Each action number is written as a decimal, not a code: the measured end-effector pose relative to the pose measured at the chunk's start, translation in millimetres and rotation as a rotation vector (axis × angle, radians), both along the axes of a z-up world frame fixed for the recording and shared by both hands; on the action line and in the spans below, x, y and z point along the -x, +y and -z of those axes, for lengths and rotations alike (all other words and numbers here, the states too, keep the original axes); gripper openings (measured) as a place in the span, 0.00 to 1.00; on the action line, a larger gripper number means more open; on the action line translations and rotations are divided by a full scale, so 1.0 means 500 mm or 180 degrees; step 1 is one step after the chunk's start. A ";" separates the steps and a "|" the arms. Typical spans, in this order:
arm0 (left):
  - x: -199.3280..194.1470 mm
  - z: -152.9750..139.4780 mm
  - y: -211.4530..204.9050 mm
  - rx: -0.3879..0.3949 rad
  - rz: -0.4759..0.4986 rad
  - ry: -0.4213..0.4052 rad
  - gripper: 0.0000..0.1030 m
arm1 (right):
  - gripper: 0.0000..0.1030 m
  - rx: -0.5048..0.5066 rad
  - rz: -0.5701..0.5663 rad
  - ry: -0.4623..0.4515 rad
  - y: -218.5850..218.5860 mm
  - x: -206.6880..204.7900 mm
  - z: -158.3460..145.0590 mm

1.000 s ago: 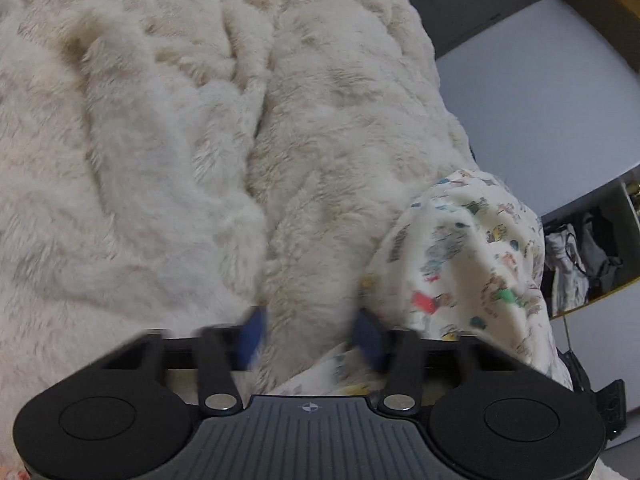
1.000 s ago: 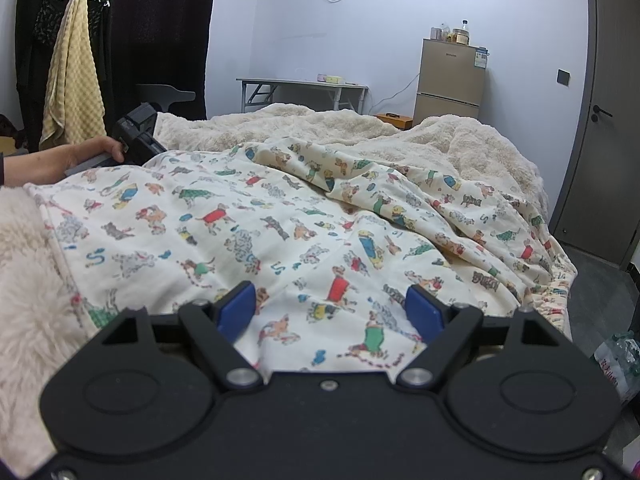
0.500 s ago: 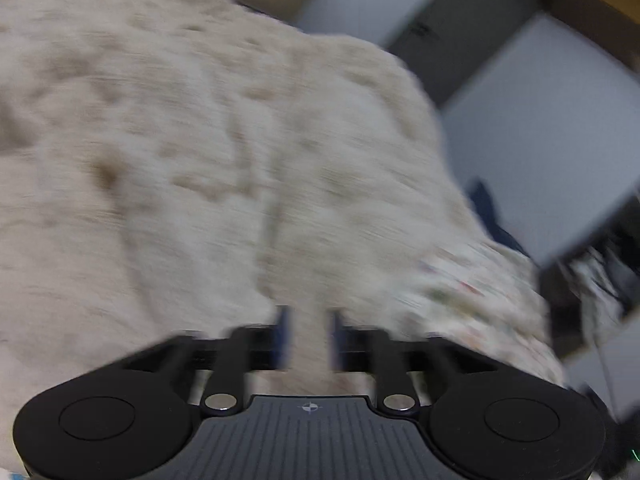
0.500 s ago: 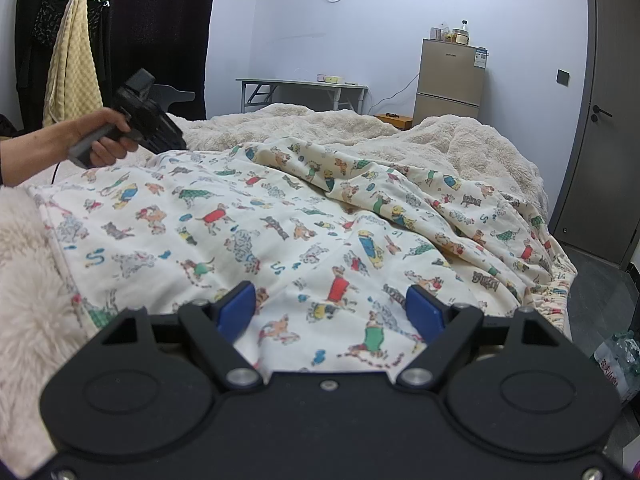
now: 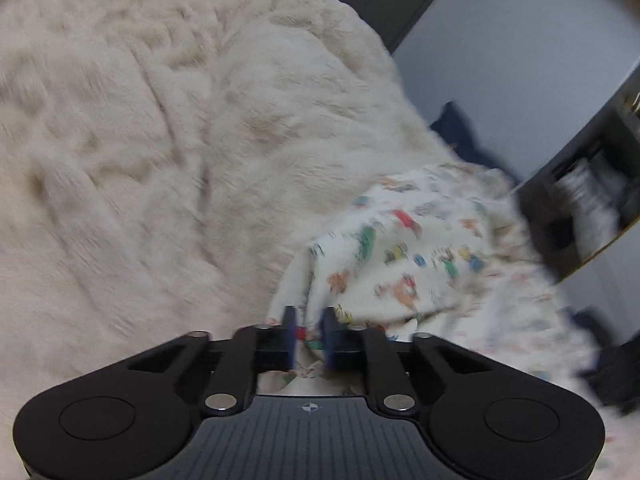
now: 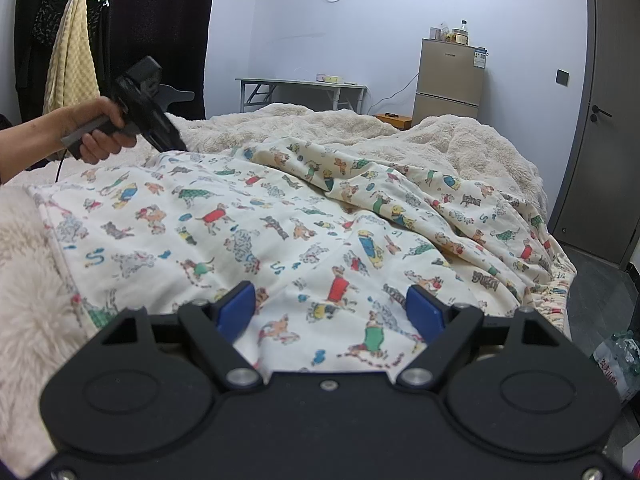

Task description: Fold clothes

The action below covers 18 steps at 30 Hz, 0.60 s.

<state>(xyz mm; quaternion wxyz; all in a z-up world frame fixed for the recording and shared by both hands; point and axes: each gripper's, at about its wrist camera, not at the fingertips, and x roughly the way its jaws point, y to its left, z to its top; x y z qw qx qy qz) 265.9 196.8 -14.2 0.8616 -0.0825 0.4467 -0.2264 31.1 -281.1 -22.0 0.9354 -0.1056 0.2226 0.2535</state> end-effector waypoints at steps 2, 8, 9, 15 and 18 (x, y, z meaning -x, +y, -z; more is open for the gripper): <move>-0.002 -0.046 -0.002 -0.0192 -0.0214 -0.0222 0.00 | 0.79 0.0001 0.0001 -0.0001 0.001 0.000 0.000; 0.029 -0.203 -0.117 -0.1341 -0.0583 -0.1506 0.00 | 0.79 0.0000 0.0002 -0.0005 -0.002 0.004 0.001; 0.039 -0.223 -0.135 -0.1478 -0.0658 -0.1729 0.00 | 0.79 0.0001 0.0002 -0.0005 -0.001 0.005 0.001; 0.087 -0.251 -0.200 -0.2266 -0.0911 -0.2415 0.77 | 0.79 -0.0007 0.0007 -0.0003 -0.006 0.003 -0.001; 0.066 -0.205 -0.129 -0.1850 -0.0729 -0.1810 0.80 | 0.79 -0.0005 0.0008 -0.0001 -0.003 0.004 -0.001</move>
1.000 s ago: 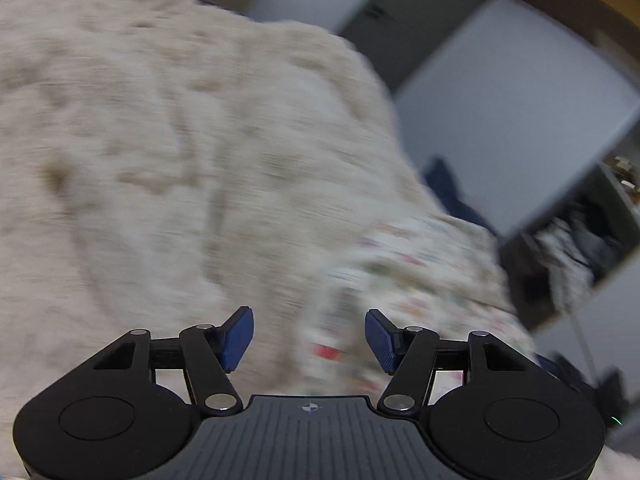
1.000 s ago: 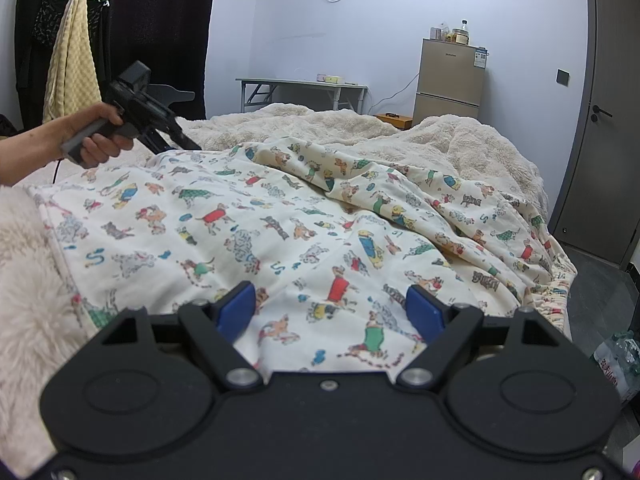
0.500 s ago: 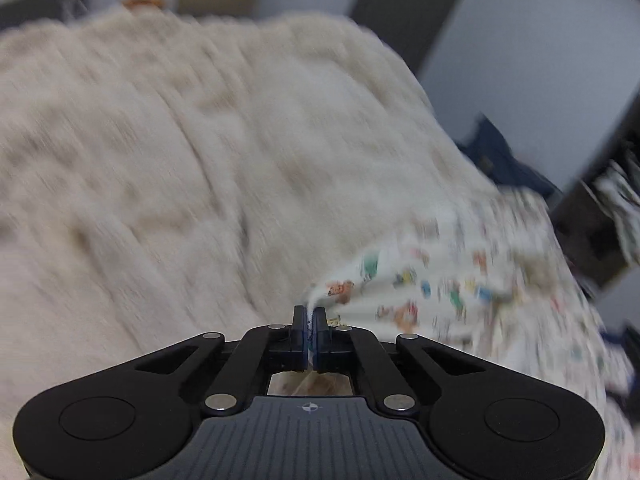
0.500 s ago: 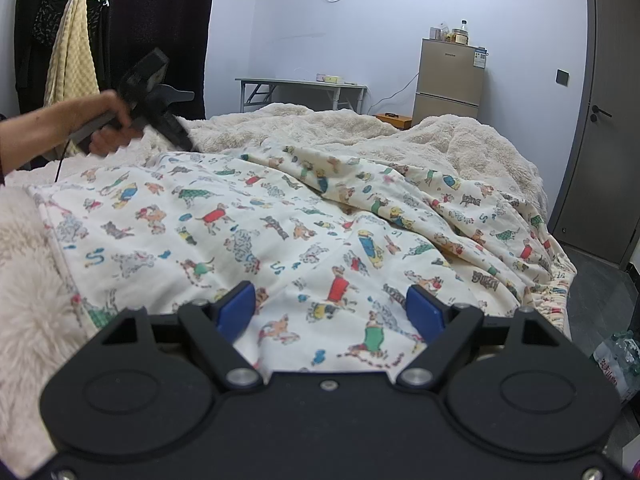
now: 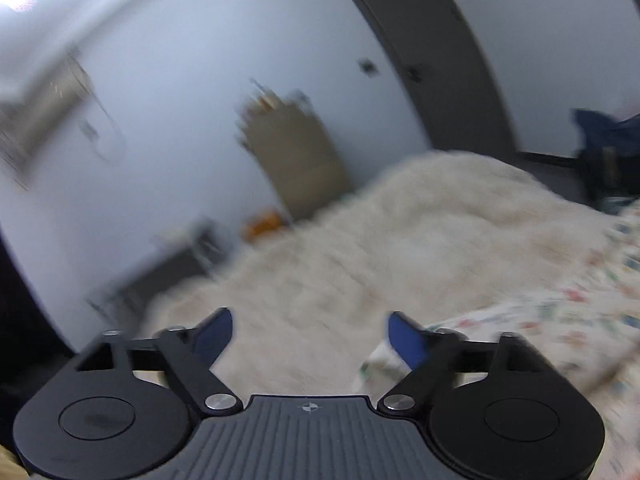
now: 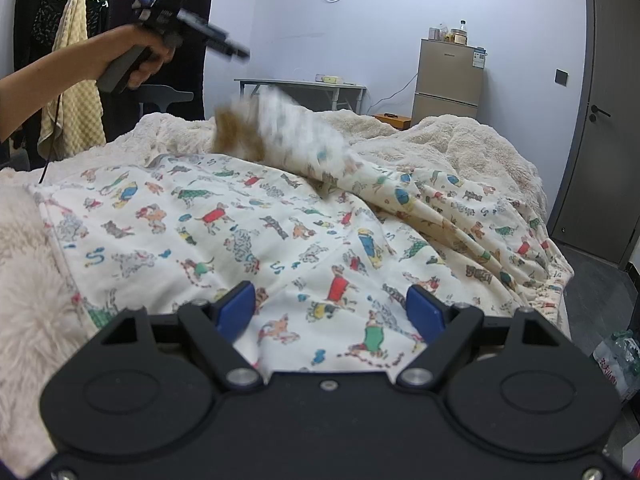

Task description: Fold clothes

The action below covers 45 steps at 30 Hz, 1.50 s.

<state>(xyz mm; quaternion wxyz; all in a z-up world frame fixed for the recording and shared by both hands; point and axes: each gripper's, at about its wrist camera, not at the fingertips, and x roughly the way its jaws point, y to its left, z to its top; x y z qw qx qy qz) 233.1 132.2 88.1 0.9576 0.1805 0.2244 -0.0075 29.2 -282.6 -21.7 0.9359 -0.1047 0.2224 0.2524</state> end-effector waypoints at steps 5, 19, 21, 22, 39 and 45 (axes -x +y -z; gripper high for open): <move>-0.042 0.133 0.173 0.0939 -0.0351 0.0787 0.80 | 0.79 -0.0003 0.0002 0.0007 0.002 0.000 0.001; -0.024 0.359 0.293 0.1556 -0.0505 0.1371 0.05 | 0.79 -0.0007 0.0007 0.0020 0.003 0.003 0.001; -0.005 0.282 0.318 0.1320 -0.0778 0.0919 0.04 | 0.79 -0.0009 0.0009 0.0019 0.003 0.003 0.001; 0.006 0.248 0.334 0.1276 -0.0887 0.0751 0.04 | 0.79 -0.0009 0.0010 0.0019 0.003 0.003 0.001; 0.103 0.315 0.521 0.0697 -0.2016 0.1106 0.21 | 0.80 -0.0004 0.0007 0.0031 -0.001 0.005 0.003; 0.088 0.291 0.475 0.1559 -0.1211 0.1099 0.56 | 0.80 -0.0001 0.0009 0.0037 0.002 0.002 0.001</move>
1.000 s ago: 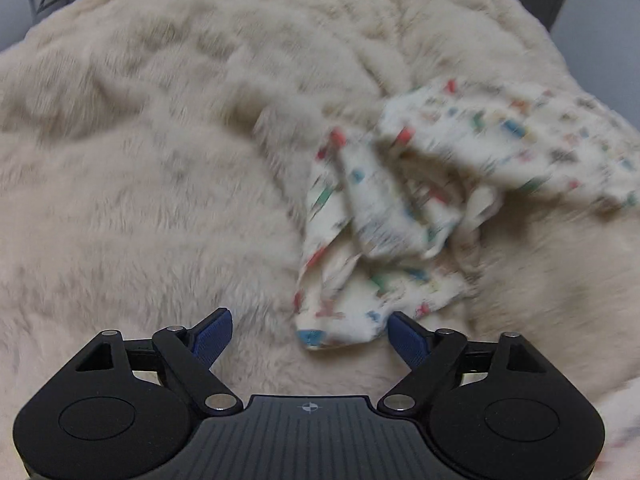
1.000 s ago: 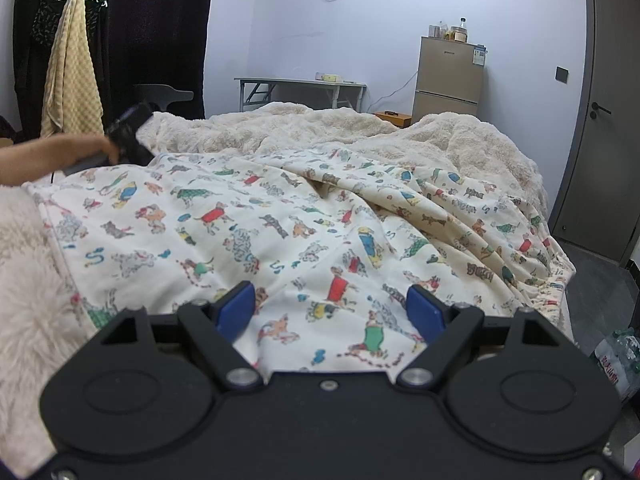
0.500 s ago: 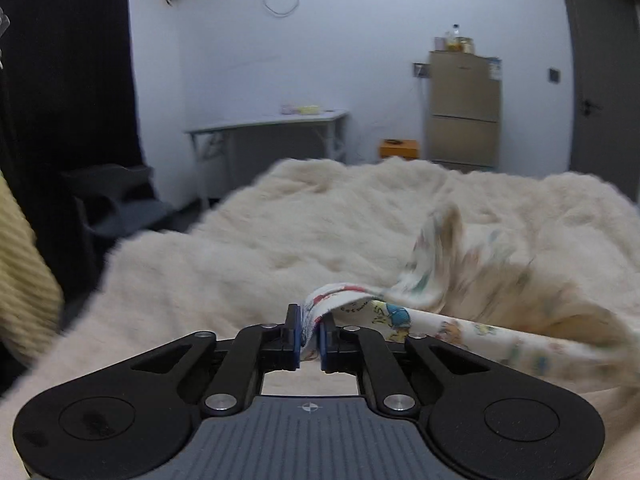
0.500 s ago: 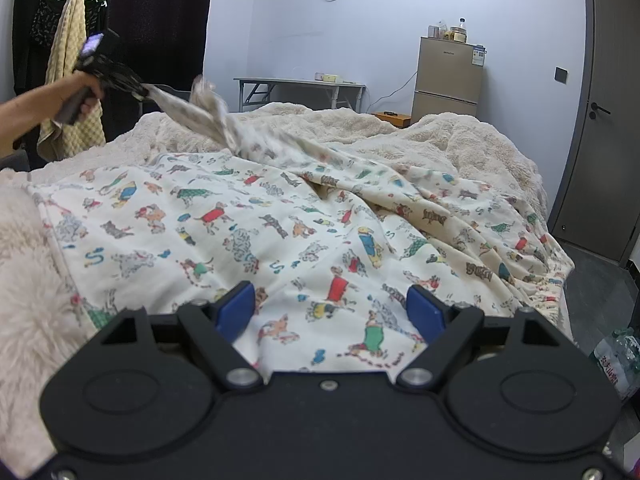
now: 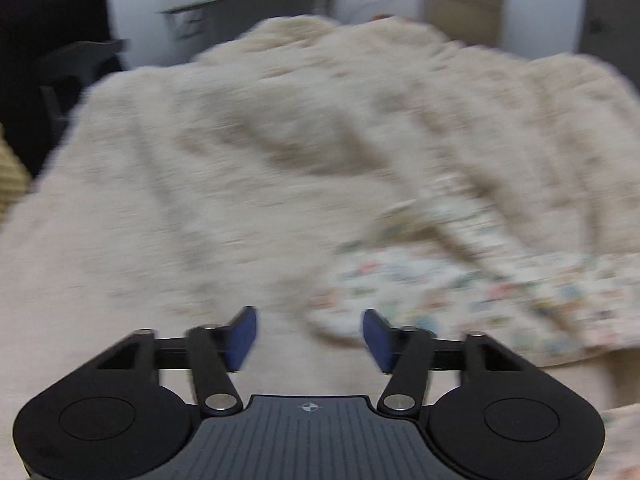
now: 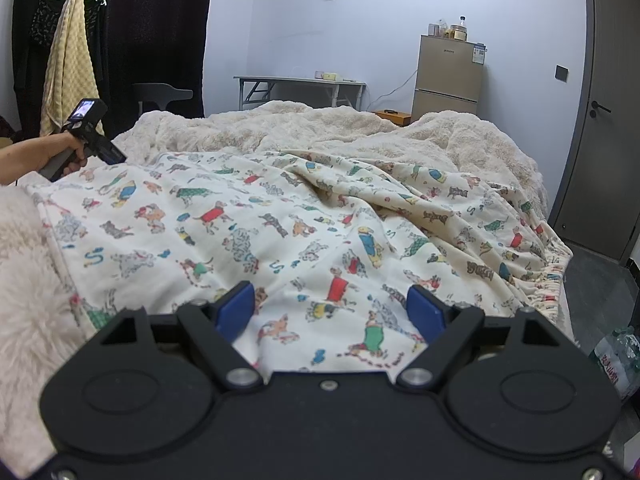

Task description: Fold clothes

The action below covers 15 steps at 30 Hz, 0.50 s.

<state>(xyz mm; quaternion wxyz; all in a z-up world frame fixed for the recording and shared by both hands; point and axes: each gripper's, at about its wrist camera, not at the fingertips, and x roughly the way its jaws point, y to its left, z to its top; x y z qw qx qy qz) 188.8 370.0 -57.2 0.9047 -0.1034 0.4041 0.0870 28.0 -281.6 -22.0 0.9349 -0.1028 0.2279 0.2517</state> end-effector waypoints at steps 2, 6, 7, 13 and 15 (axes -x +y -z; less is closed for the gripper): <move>-0.024 0.007 -0.023 0.0426 0.0174 -0.0062 0.60 | 0.80 -0.0001 0.0000 -0.0002 -0.001 0.000 0.000; -0.072 0.010 -0.122 0.1088 0.0563 -0.0061 0.69 | 0.80 -0.0001 0.0000 -0.0006 -0.001 0.000 0.001; -0.080 0.018 -0.147 0.1065 0.0604 0.0024 0.69 | 0.80 0.0000 0.0000 -0.0006 0.000 -0.001 0.002; -0.156 0.085 -0.274 0.0452 0.0539 0.0650 0.16 | 0.80 0.0015 0.0003 -0.0025 0.001 0.000 0.004; -0.165 0.069 -0.280 0.0390 0.0462 0.0580 0.00 | 0.80 0.0015 0.0003 -0.0024 0.001 -0.001 0.004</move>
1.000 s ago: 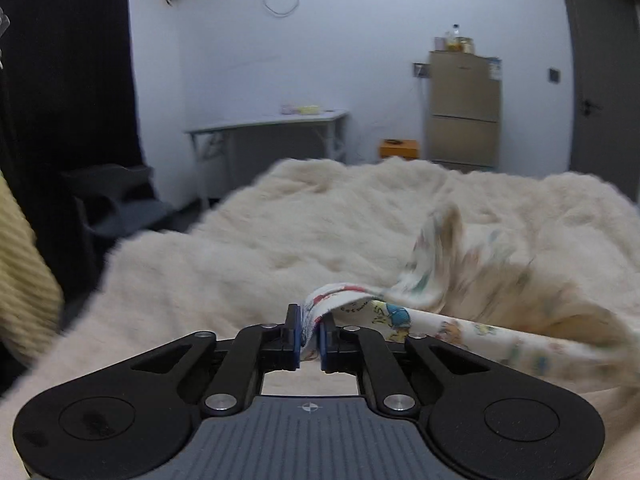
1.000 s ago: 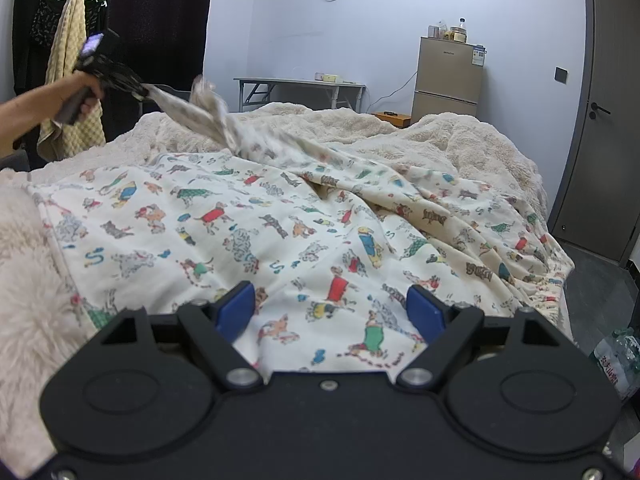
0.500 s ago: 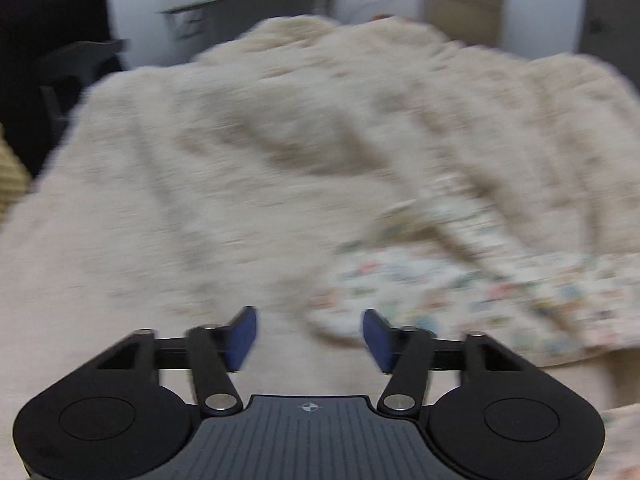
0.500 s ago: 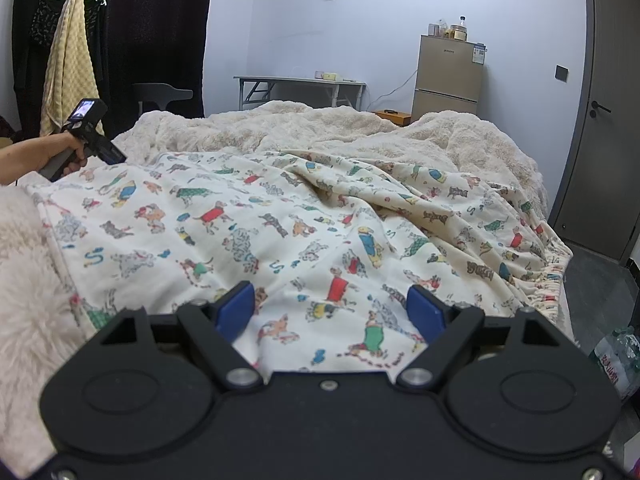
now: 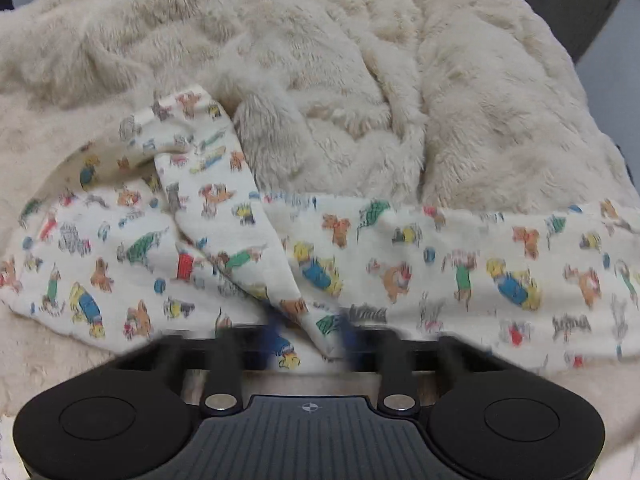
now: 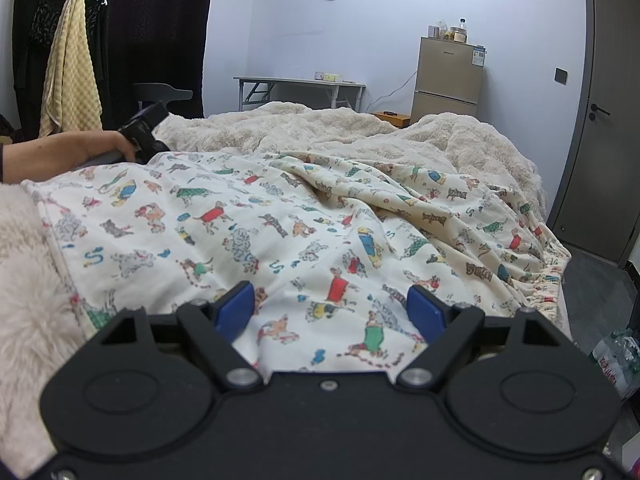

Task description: Fold clothes

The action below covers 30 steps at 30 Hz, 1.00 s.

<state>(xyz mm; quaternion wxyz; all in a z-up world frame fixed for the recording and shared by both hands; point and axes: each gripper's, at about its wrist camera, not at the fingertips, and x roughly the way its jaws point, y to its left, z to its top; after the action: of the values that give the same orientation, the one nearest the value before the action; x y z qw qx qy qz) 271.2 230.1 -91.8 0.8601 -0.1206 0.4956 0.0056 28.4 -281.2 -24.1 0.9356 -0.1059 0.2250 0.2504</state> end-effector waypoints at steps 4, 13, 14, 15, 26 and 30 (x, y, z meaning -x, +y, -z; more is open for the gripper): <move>0.004 -0.107 0.048 0.0452 -0.0465 -0.0590 0.00 | 0.80 0.0003 0.0000 -0.0001 0.000 -0.001 0.000; 0.006 -0.259 0.119 0.1472 -0.1251 -0.1521 0.00 | 0.73 0.0029 -0.0141 0.0086 -0.004 -0.001 -0.019; 0.001 -0.266 0.107 0.1394 -0.1231 -0.1523 0.00 | 0.72 0.0029 -0.0257 0.0116 -0.009 -0.001 -0.035; -0.001 -0.269 0.099 0.1349 -0.1218 -0.1519 0.00 | 0.72 0.0021 -0.0371 0.0085 -0.015 0.002 -0.056; 0.006 -0.248 0.107 0.1399 -0.1220 -0.1556 0.00 | 0.66 0.0919 -0.0432 -0.0232 0.028 -0.148 -0.125; 0.008 -0.262 0.112 0.1389 -0.1161 -0.1581 0.00 | 0.38 0.1179 -0.0514 -0.0062 0.072 -0.218 -0.078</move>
<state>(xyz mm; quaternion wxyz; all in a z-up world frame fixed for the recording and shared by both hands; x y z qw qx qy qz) 267.2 286.3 39.0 0.8931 -0.3849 0.2318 0.0235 137.2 -245.0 15.0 0.8792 -0.2963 0.2489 0.2780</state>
